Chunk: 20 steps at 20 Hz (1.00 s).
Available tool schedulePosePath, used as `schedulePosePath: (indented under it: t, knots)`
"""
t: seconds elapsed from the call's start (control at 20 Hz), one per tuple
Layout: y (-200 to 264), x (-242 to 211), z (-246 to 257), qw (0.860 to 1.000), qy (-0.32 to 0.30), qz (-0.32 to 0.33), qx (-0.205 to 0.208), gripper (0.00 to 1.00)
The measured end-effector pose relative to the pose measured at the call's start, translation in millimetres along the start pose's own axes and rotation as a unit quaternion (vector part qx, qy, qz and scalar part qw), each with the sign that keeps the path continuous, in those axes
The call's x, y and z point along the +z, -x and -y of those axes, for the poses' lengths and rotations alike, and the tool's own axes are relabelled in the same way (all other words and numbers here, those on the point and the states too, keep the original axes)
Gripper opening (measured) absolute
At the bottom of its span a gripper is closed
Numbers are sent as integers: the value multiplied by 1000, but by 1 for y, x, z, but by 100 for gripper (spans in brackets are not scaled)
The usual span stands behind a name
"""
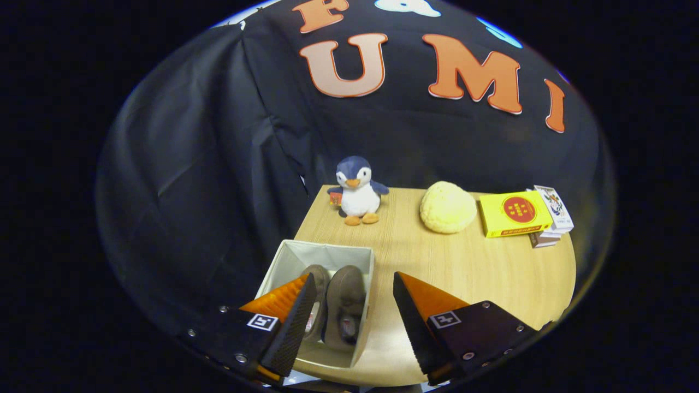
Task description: Open the storage box then place both shoes into the box .Put the left shoe in first, then the right shoe, with the right side of both shoes facing outward in a uniform manner.
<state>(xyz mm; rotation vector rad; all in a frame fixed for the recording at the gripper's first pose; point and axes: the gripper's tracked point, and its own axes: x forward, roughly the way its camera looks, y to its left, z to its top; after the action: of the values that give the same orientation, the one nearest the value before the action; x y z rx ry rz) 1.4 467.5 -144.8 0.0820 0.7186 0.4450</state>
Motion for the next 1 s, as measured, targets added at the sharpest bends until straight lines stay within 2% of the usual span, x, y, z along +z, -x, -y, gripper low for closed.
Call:
schedulePosePath:
  t: [0.3,0.5,0.75,1.0]
  knots:
    - [38,35,60,996,7,84,14,90]
    - [68,48,111,991,3,132,5,92]
    - [111,76,172,975,18,221,-31,92]
    - [151,90,226,956,27,277,-89,92]
